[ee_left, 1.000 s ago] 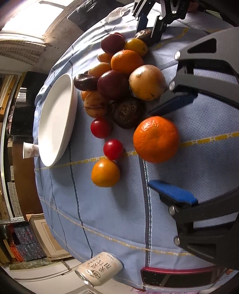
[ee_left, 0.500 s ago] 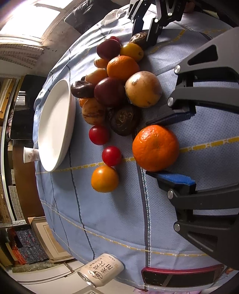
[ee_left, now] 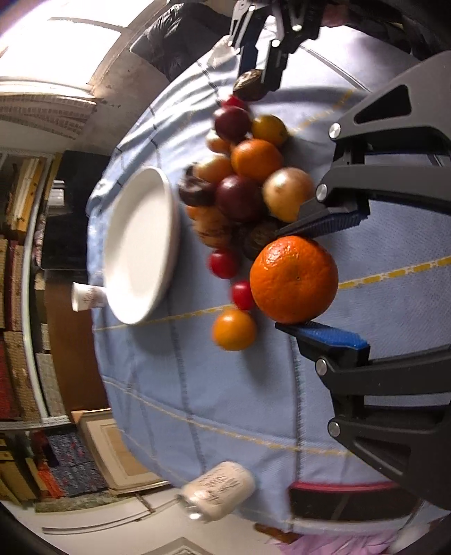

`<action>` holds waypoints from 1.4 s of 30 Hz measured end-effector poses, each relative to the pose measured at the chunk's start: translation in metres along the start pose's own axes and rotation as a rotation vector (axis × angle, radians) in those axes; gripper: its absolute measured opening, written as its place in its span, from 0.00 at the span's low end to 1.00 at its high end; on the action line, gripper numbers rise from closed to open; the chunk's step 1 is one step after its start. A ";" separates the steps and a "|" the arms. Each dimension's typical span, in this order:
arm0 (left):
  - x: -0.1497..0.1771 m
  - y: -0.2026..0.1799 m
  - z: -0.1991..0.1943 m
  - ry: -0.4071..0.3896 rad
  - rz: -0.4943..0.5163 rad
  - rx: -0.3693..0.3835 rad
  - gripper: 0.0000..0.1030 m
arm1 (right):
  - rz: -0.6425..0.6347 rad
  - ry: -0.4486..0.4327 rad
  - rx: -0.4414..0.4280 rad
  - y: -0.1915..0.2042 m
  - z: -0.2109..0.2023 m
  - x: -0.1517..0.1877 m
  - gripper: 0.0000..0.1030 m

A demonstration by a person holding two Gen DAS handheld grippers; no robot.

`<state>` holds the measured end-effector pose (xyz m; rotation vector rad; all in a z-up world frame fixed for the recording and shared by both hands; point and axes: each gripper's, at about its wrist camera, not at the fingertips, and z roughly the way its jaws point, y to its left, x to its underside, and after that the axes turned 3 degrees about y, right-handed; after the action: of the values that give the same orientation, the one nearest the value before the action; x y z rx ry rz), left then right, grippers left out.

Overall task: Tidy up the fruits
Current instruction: 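Carry both fruits to the white plate and open both tools to release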

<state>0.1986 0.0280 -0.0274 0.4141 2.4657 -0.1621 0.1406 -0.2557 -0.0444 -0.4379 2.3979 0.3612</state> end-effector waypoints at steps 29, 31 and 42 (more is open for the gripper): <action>-0.177 -0.021 0.177 0.213 0.045 0.027 0.44 | 0.067 0.165 0.103 -0.087 0.156 -0.156 0.41; -0.176 -0.022 0.179 0.214 0.043 0.030 0.44 | 0.066 0.170 0.098 -0.087 0.158 -0.156 0.41; -0.179 -0.022 0.141 0.134 0.031 -0.005 0.67 | 0.052 0.115 0.106 -0.085 0.132 -0.156 0.50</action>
<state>0.4062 -0.0683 -0.0319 0.4749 2.5887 -0.1181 0.3616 -0.2508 -0.0515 -0.3572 2.5299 0.2368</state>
